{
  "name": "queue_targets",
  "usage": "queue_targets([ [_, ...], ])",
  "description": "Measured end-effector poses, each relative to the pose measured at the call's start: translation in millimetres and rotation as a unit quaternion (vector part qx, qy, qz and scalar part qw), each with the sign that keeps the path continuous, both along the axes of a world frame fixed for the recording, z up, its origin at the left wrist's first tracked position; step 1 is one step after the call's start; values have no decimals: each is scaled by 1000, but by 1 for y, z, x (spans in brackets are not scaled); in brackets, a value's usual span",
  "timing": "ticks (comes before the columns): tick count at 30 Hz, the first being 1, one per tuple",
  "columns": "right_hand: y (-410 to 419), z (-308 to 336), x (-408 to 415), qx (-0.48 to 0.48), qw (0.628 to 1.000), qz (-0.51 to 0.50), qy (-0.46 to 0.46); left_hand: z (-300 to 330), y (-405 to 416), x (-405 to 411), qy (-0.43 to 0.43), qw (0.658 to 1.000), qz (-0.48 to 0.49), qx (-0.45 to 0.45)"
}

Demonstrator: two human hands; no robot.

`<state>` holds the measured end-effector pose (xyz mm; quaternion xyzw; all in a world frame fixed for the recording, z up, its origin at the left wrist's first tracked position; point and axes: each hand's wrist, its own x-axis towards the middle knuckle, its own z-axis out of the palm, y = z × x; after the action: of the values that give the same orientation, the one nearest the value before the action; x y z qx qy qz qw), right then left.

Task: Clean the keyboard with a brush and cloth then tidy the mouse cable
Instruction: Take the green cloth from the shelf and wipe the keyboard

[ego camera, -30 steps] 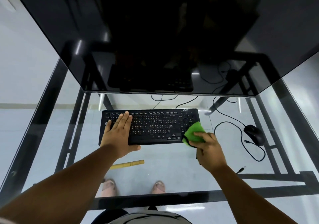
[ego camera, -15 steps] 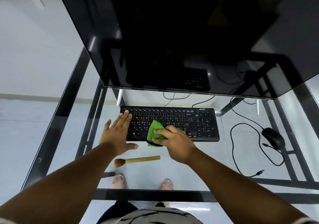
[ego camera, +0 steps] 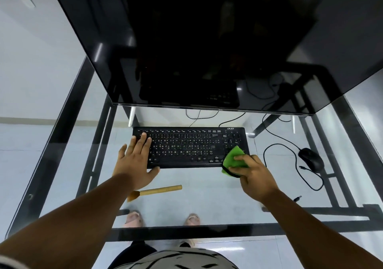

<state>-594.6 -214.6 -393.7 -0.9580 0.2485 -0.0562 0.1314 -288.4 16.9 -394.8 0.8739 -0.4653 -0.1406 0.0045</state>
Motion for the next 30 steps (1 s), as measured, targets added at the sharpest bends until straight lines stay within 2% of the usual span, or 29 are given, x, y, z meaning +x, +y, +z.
queue_targets([
  [4, 0, 10, -10, 113, 991, -47, -51, -3, -8, -11, -16, 999, -4, -47],
  [8, -1, 19, -11, 133, 965, -208, -84, -2, -17, -18, -34, 996, -16, -78],
  [11, -12, 23, -8, 207, 933, -295, -21, 0, -24, -22, -26, 995, -10, -93],
  [14, -21, 28, -6, 242, 926, -280, 74, 6, -31, -28, -17, 994, -8, -112],
  [16, -23, 29, -6, 269, 922, -275, 47, 11, -37, -34, 11, 993, -3, -121],
  [19, -21, 35, -5, 354, 890, -278, -70, 18, -47, -46, 106, 981, 19, -161],
  [21, -17, 41, 0, 424, 855, -263, -141, 22, -54, -55, 212, 952, 68, -212],
  [23, -12, 49, 9, 485, 819, -242, -187, 30, -63, -66, 324, 905, 133, -240],
  [27, 0, 64, 34, 556, 785, -186, -201, 53, -82, -79, 513, 792, 234, -234],
  [28, 3, 66, 40, 570, 778, -171, -200, 56, -84, -80, 548, 772, 237, -221],
  [30, 10, 71, 54, 596, 764, -147, -197, 62, -85, -82, 587, 754, 221, -195],
])
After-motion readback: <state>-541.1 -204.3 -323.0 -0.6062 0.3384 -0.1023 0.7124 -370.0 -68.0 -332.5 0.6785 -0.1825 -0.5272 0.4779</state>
